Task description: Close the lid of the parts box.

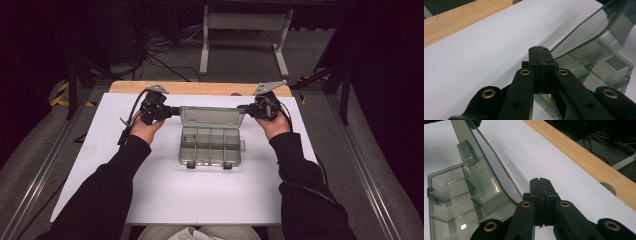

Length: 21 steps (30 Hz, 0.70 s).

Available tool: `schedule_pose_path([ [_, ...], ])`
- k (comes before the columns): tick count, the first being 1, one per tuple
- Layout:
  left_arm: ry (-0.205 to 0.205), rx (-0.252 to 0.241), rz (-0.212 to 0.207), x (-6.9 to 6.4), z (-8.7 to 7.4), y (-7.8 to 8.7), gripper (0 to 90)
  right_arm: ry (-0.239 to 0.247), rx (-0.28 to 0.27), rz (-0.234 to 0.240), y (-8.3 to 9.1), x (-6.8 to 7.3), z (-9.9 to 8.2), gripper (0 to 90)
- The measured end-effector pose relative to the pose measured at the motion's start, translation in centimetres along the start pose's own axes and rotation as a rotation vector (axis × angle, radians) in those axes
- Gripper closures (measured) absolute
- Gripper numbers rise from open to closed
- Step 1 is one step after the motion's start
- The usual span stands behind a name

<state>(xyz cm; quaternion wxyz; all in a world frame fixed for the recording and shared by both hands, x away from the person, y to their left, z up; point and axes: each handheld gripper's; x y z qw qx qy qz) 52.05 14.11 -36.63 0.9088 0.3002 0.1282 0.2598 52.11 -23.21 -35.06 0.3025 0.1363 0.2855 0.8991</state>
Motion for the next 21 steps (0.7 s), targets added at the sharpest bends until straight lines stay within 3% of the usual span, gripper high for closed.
schedule_pose_path([
  [3,0.001,-0.015,-0.013,-0.2,-0.1,0.2,89.9,0.002,-0.004,0.006,0.1,0.3,0.0,89.3],
  [6,-0.009,-0.041,-0.056,-0.8,-0.2,0.5,89.9,-0.003,-0.026,0.022,0.6,0.6,-0.1,89.3],
  [9,-0.038,-0.043,-0.063,-1.7,-0.1,0.5,89.9,-0.011,-0.033,0.034,0.9,0.9,-0.3,89.4],
  [21,-0.071,-0.051,-0.126,-3.5,-0.3,1.3,89.8,0.002,-0.012,0.086,2.1,2.4,-1.1,89.5],
])
Point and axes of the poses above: each handheld gripper's, and its own axes: y roughly backward along the jaws, z roughly out of its top, x roughly to its left, and after that the axes turned 8 degrees about -y, right-handed
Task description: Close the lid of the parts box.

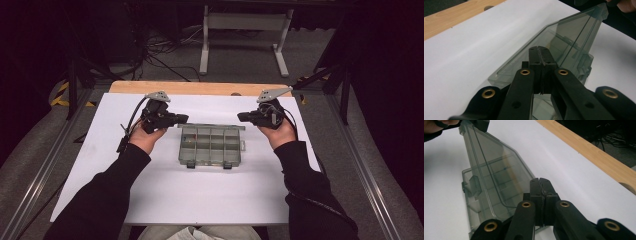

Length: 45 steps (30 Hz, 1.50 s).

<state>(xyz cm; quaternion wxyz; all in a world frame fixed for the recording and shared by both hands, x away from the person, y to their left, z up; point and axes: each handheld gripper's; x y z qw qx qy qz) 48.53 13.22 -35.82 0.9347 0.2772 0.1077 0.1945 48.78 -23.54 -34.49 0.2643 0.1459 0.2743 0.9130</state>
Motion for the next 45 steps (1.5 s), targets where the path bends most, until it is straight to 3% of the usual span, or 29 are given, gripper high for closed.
schedule_pose_path([
  [20,-0.003,0.041,-0.059,-0.9,-1.9,0.6,89.8,0.017,0.043,0.082,0.7,2.2,-1.2,89.5],
  [45,-0.020,0.087,-0.123,-2.4,-3.2,0.4,89.8,0.013,0.117,0.123,-0.2,3.2,-3.0,89.4],
])
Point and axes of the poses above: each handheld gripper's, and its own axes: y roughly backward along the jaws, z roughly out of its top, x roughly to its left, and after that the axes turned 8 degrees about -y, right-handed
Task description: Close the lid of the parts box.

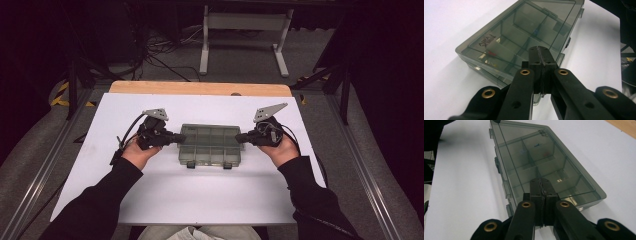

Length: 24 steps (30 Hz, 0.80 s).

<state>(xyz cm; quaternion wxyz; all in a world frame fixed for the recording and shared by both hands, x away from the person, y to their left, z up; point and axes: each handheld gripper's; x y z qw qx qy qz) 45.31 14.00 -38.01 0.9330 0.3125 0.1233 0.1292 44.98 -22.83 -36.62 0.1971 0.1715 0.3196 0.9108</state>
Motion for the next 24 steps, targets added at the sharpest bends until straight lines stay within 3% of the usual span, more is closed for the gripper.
schedule_pose_path([
  [24,0.000,0.095,-0.036,-0.4,-0.7,-1.2,89.8,0.039,0.097,0.003,-1.3,1.1,-0.5,89.3],
])
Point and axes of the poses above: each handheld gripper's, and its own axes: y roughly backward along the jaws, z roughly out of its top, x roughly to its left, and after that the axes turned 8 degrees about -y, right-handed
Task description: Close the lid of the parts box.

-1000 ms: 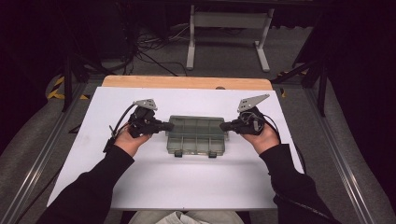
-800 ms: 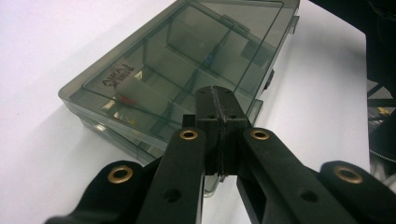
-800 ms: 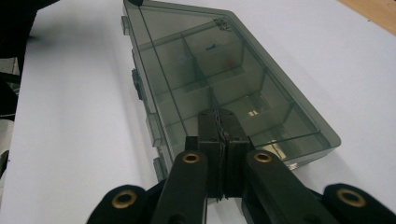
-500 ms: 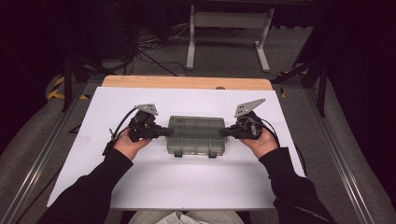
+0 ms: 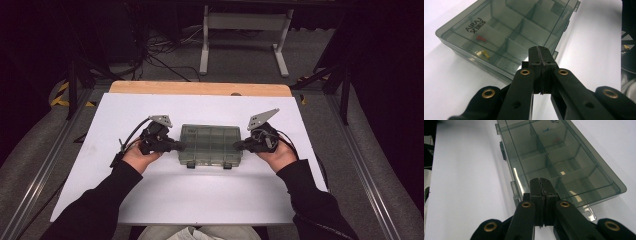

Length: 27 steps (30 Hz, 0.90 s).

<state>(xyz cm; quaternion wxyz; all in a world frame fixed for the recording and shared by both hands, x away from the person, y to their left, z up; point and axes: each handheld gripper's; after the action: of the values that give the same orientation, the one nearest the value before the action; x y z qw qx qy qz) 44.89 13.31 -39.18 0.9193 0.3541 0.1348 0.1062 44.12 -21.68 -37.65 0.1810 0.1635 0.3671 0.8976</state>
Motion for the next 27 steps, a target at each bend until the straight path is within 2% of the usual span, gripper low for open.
schedule_pose_path([
  [12,0.001,0.071,0.007,0.0,-0.1,-0.7,89.8,0.009,0.050,-0.001,-0.7,0.3,-0.1,89.3],
  [21,0.010,0.100,0.011,0.2,-0.2,-1.1,89.8,0.011,0.073,-0.004,-1.1,0.4,-0.2,89.3],
  [27,0.017,0.101,0.018,0.2,-0.3,-1.2,89.7,0.012,0.081,-0.007,-1.3,0.4,-0.3,89.1],
])
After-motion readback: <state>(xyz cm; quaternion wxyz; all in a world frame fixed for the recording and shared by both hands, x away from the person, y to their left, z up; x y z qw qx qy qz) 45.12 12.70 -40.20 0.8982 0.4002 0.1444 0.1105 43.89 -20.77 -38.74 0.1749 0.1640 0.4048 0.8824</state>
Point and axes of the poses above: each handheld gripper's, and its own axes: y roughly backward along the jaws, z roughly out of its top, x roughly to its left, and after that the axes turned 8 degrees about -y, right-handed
